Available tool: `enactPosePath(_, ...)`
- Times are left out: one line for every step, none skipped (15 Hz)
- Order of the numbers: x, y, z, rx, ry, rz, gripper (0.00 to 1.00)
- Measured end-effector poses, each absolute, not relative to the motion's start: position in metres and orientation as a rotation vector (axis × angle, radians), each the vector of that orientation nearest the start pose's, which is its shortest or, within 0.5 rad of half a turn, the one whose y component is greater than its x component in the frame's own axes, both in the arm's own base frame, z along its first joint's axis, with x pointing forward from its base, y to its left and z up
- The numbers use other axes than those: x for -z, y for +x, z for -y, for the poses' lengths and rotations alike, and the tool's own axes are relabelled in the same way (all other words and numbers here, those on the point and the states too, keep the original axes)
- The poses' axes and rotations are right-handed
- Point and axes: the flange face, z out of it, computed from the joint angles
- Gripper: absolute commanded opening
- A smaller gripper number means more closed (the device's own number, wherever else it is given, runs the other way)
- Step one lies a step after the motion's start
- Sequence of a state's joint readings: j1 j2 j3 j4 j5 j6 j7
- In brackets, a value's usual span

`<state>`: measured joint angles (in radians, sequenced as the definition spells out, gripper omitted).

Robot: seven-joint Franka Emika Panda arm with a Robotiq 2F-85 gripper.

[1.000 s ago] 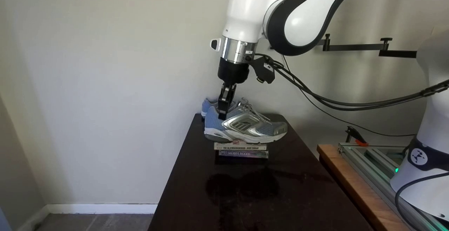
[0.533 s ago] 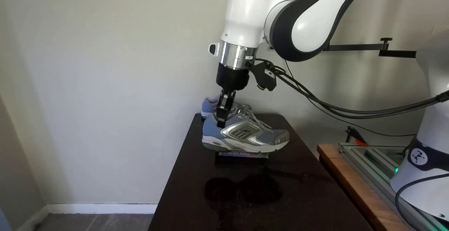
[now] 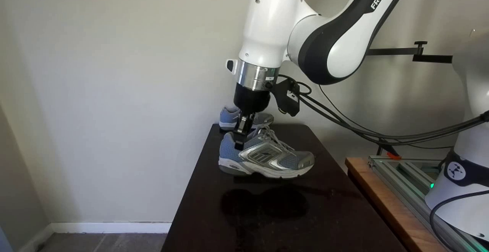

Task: Move the sneakers to the left.

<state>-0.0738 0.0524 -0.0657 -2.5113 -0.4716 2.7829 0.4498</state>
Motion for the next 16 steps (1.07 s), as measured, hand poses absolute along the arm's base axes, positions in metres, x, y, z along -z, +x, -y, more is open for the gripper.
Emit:
enactPosePath(-0.276,0.481,0.046,0.405,-3.291,-0.274,0.13)
enactPosePath(-0.272,0.48,0.045,0.402,-3.298,-0.276,0.34)
enactPosePath(-0.268,0.48,0.044,0.402,-3.305,-0.28,0.4)
enactPosePath(-0.265,0.479,0.043,0.401,-3.313,-0.284,0.46)
enactPosePath(-0.264,0.479,0.042,0.404,-3.318,-0.287,0.54)
enactPosePath(-0.263,0.479,0.041,0.409,-3.323,-0.292,0.6)
enactPosePath(-0.263,0.479,0.041,0.412,-3.324,-0.298,0.67)
enactPosePath(-0.262,0.479,0.04,0.414,-3.325,-0.306,0.75)
enactPosePath(-0.262,0.479,0.04,0.416,-3.324,-0.314,0.81)
enactPosePath(-0.262,0.479,0.04,0.418,-3.323,-0.321,0.89)
enactPosePath(-0.262,0.479,0.04,0.42,-3.322,-0.327,0.95)
enactPosePath(-0.263,0.479,0.04,0.424,-3.321,-0.329,1.0)
enactPosePath(-0.264,0.48,0.04,0.43,-3.319,-0.331,1.0)
enactPosePath(-0.266,0.481,0.04,0.438,-3.318,-0.333,1.0)
enactPosePath(-0.269,0.483,0.04,0.45,-3.315,-0.335,1.0)
enactPosePath(-0.273,0.484,0.042,0.466,-3.313,-0.341,1.0)
